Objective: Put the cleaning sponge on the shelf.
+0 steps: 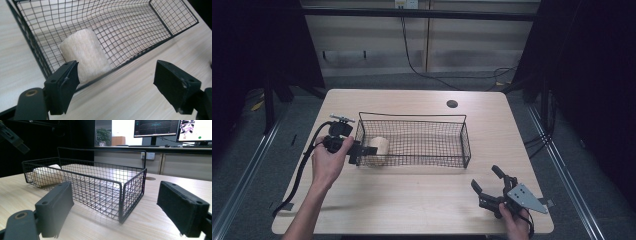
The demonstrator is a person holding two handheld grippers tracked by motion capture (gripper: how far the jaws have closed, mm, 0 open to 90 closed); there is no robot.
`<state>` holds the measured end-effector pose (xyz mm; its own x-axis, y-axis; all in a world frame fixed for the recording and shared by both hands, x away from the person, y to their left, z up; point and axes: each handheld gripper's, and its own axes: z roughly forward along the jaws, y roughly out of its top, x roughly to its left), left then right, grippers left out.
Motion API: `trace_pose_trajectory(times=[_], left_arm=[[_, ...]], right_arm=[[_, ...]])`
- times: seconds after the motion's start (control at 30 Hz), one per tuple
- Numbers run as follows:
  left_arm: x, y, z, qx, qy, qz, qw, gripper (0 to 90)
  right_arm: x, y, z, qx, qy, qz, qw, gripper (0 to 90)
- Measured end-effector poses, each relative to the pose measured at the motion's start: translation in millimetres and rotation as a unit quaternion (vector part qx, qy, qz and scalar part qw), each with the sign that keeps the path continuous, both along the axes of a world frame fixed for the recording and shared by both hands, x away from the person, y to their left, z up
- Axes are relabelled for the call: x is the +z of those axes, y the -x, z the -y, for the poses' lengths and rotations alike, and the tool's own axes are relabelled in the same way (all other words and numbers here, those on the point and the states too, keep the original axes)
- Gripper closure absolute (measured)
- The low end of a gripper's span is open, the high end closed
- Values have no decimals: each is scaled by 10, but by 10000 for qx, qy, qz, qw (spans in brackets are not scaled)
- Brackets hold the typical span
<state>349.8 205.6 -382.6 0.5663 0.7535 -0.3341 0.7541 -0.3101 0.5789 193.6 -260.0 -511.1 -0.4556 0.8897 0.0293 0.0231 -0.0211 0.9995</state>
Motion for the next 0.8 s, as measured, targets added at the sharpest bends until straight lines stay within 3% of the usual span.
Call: trace_pose_trajectory(times=[0.13, 0.2, 0.27, 0.4, 0.57, 0.63, 0.8], left_arm=[[-15, 63, -75, 46, 91, 59, 9999, 210], [-22, 119, -112, 70, 112, 185, 9997, 209], [-24, 169, -150, 6, 21, 257, 9997, 209], [-58, 311, -252, 105, 43, 418, 9991, 209], [-124, 434, -335, 155, 62, 485, 9987, 209], [-147, 476, -369, 214, -102, 539, 9983, 209], [-181, 630, -462, 217, -18, 589, 9980, 209]], right_arm=[[-1, 1, 0, -5, 5, 14, 10000, 128], [0, 0, 0, -5, -1, 3, 10000, 128], [-1, 3, 1, -9, 26, 10, 10000, 128], [-1, 4, 1, -12, 20, 12, 10000, 128], [-2, 6, 3, -8, 44, 13, 10000, 128], [-1, 4, 1, -14, 21, 12, 10000, 128], [-2, 6, 2, -17, 41, 13, 10000, 128]])
